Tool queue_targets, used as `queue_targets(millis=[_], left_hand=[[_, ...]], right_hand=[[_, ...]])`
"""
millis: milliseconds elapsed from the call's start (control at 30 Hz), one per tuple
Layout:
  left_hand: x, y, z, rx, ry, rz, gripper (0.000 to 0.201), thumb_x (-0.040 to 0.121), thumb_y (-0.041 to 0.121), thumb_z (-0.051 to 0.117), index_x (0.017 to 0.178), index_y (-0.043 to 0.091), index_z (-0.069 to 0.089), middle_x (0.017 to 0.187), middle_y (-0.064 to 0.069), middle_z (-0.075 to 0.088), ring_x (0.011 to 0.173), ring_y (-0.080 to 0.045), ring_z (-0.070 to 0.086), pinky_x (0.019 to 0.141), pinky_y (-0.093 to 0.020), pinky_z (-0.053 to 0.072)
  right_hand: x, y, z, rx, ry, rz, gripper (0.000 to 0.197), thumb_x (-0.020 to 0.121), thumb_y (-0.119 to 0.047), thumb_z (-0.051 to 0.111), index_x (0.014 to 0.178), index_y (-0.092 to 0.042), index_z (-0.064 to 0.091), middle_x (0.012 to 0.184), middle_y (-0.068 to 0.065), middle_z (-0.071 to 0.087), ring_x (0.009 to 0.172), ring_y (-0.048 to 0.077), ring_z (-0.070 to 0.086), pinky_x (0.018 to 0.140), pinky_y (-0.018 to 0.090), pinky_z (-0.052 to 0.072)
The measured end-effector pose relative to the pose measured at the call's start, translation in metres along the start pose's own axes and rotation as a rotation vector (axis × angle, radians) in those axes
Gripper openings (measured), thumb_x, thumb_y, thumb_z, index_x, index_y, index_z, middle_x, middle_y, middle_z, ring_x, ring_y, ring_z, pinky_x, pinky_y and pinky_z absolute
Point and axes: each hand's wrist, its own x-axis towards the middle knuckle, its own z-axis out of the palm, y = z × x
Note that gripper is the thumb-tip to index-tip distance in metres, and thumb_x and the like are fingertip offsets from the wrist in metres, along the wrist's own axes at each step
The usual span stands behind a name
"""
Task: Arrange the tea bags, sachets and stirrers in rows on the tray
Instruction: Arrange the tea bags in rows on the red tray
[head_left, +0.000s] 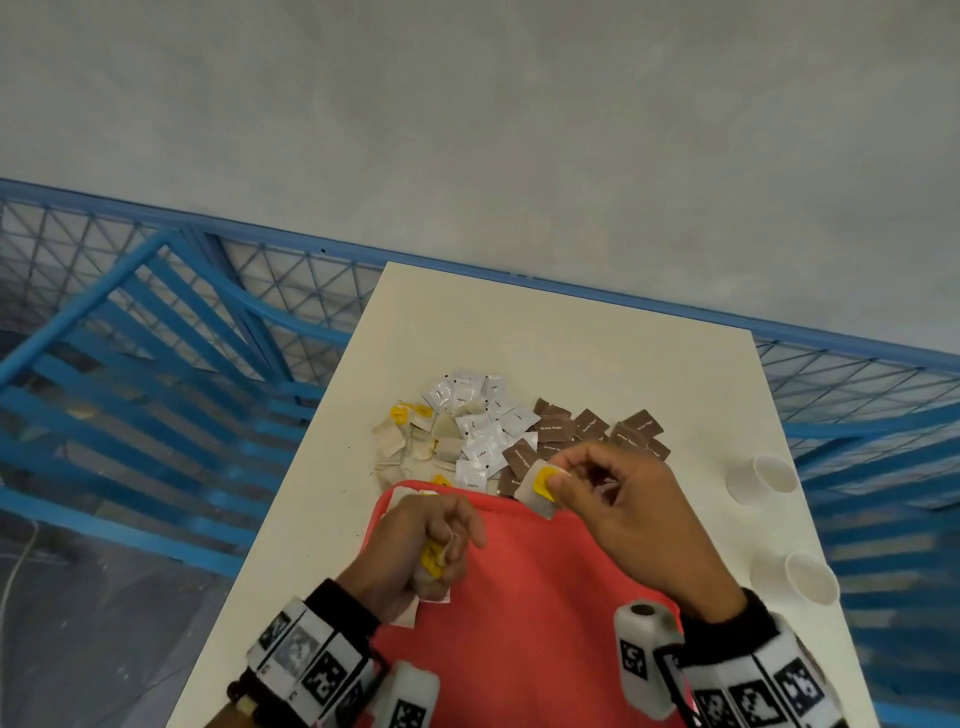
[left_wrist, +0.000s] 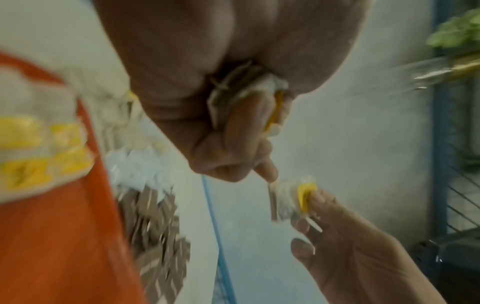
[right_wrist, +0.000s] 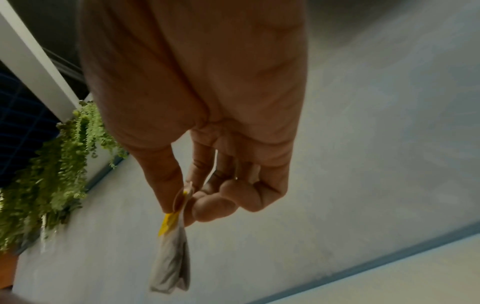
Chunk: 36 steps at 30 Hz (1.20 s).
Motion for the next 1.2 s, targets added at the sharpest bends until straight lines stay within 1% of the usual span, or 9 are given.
queue_targets(millis=[100, 167, 233, 300, 433, 667, 867, 1033, 1200], left_hand=[[-0.012, 0.019, -0.005, 0.131, 0.068, 0.131, 0.028, 0.07, 0.028, 0.06, 0.077, 0.0, 0.064, 0.055, -0.002, 0.036, 0.044, -0.014, 0.03, 0.044, -0.018, 0.014], [-0.018, 0.026, -0.003, 0.353, 0.155, 0.324, 0.024, 0.082, 0.032, 0.076, 0.088, 0.009, 0.069, 0.054, 0.005, 0.038, 0.044, -0.011, 0.035, 0.041, -0.021, 0.026], [-0.021, 0.028, 0.002, 0.539, 0.179, 0.531, 0.019, 0.083, 0.034, 0.076, 0.098, 0.022, 0.073, 0.054, 0.009, 0.044, 0.048, -0.008, 0.044, 0.049, -0.025, 0.042], [-0.022, 0.026, 0.003, 0.527, 0.174, 0.594, 0.019, 0.08, 0.035, 0.075, 0.092, 0.021, 0.074, 0.052, 0.009, 0.044, 0.049, -0.006, 0.041, 0.052, -0.021, 0.039], [-0.023, 0.019, -0.003, 0.292, 0.234, 0.528, 0.016, 0.077, 0.031, 0.074, 0.077, 0.016, 0.07, 0.05, 0.005, 0.038, 0.043, -0.01, 0.029, 0.041, -0.021, 0.028], [-0.032, 0.002, -0.019, 0.287, 0.246, 0.462, 0.015, 0.084, 0.023, 0.073, 0.085, 0.009, 0.071, 0.051, 0.003, 0.041, 0.043, -0.009, 0.031, 0.042, -0.02, 0.028], [-0.033, -0.003, -0.022, 0.5, 0.21, 0.494, 0.009, 0.088, 0.013, 0.071, 0.083, 0.005, 0.072, 0.05, 0.011, 0.052, 0.044, 0.001, 0.045, 0.048, -0.011, 0.036], [-0.033, -0.021, -0.048, 0.558, 0.338, 0.427, 0.009, 0.09, 0.026, 0.07, 0.084, 0.021, 0.075, 0.054, 0.011, 0.049, 0.05, -0.002, 0.044, 0.05, -0.016, 0.037], [-0.038, -0.052, -0.082, 0.477, 0.492, 0.248, 0.016, 0.091, 0.026, 0.069, 0.083, 0.013, 0.074, 0.049, 0.012, 0.047, 0.043, -0.001, 0.038, 0.044, -0.014, 0.031]], right_hand=[[0.003, -0.003, 0.007, -0.042, -0.006, -0.035, 0.006, 0.089, -0.024, 0.072, 0.083, -0.026, 0.074, 0.07, -0.005, 0.067, 0.059, 0.006, 0.053, 0.058, 0.013, 0.039], [0.004, -0.009, 0.014, -0.053, -0.064, -0.07, 0.006, 0.089, -0.026, 0.071, 0.084, -0.027, 0.074, 0.071, -0.005, 0.067, 0.062, 0.011, 0.055, 0.058, 0.015, 0.041], [0.005, -0.017, 0.02, -0.073, -0.114, -0.128, 0.005, 0.089, -0.027, 0.071, 0.086, -0.028, 0.075, 0.07, -0.006, 0.066, 0.064, 0.013, 0.055, 0.058, 0.016, 0.04], [0.006, -0.022, 0.026, -0.075, -0.113, -0.156, 0.004, 0.088, -0.028, 0.072, 0.091, -0.029, 0.075, 0.072, -0.009, 0.065, 0.066, 0.01, 0.056, 0.059, 0.013, 0.039], [0.002, -0.017, 0.039, 0.141, -0.031, -0.06, 0.017, 0.087, -0.021, 0.074, 0.101, -0.03, 0.072, 0.078, -0.01, 0.065, 0.068, 0.005, 0.058, 0.064, 0.012, 0.042], [-0.023, -0.003, 0.06, 0.137, -0.117, -0.03, 0.018, 0.082, -0.046, 0.068, 0.096, -0.036, 0.073, 0.095, -0.013, 0.065, 0.086, 0.011, 0.061, 0.064, 0.022, 0.044], [-0.018, -0.006, 0.066, 0.036, -0.089, -0.073, 0.012, 0.082, -0.032, 0.078, 0.094, -0.029, 0.076, 0.077, -0.013, 0.066, 0.067, 0.01, 0.057, 0.062, 0.012, 0.037], [-0.015, 0.015, 0.088, -0.153, -0.21, -0.08, 0.018, 0.087, -0.037, 0.07, 0.075, -0.024, 0.069, 0.062, -0.008, 0.06, 0.061, 0.012, 0.052, 0.057, 0.025, 0.039], [-0.022, 0.071, 0.137, -0.394, -0.572, 0.089, 0.04, 0.091, -0.032, 0.064, 0.061, -0.031, 0.037, 0.063, -0.016, 0.041, 0.059, 0.001, 0.038, 0.054, 0.017, 0.028]])
